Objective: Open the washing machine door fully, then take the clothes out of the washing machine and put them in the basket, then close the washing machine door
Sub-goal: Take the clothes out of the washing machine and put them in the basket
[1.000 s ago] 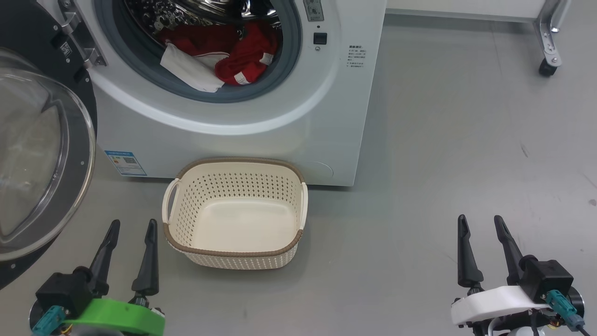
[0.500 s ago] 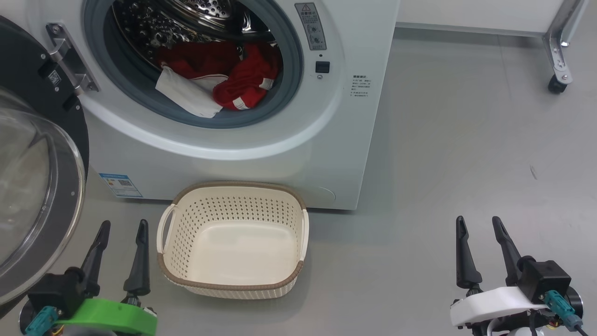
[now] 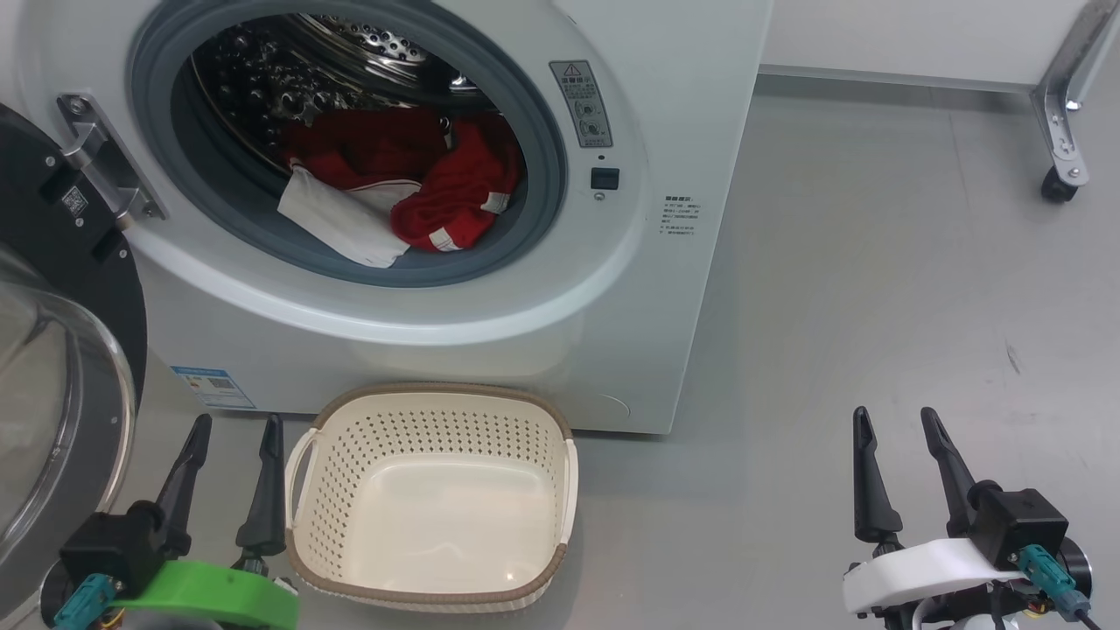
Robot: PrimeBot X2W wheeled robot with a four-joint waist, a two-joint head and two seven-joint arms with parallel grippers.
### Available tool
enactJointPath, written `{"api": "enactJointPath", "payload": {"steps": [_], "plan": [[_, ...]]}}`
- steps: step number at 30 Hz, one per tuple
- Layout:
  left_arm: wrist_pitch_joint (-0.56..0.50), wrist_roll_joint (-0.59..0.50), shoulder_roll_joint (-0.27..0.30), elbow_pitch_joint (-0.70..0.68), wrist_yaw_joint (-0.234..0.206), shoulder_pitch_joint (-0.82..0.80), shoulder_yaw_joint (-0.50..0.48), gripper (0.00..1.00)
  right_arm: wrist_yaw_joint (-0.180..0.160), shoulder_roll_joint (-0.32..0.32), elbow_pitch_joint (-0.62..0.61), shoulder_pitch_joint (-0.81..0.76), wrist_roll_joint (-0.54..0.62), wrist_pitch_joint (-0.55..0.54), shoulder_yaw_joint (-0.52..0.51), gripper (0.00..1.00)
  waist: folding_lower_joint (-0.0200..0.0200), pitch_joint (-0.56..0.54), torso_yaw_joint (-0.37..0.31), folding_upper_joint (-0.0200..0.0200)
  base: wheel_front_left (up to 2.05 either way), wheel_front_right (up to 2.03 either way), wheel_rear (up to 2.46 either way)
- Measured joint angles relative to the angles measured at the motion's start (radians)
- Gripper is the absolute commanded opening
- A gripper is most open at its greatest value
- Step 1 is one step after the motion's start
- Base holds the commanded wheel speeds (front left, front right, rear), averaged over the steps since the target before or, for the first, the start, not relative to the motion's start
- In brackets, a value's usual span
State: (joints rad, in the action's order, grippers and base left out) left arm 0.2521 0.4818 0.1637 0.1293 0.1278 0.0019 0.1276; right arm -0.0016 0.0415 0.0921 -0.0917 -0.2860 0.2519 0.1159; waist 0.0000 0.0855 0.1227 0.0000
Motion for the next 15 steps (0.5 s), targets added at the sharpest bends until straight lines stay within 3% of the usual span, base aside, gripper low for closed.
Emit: {"api": "enactJointPath", "payload": {"steps": [15], "plan": [[0.000, 0.000, -0.004, 0.000, 0.000, 0.000, 0.013, 1.00, 0.000, 0.000, 0.003, 0.000, 0.000, 0.000, 0.003, 1.00, 0.0000, 0.002, -0.006, 0.0000, 0.37, -0.37, 0.00]]}}
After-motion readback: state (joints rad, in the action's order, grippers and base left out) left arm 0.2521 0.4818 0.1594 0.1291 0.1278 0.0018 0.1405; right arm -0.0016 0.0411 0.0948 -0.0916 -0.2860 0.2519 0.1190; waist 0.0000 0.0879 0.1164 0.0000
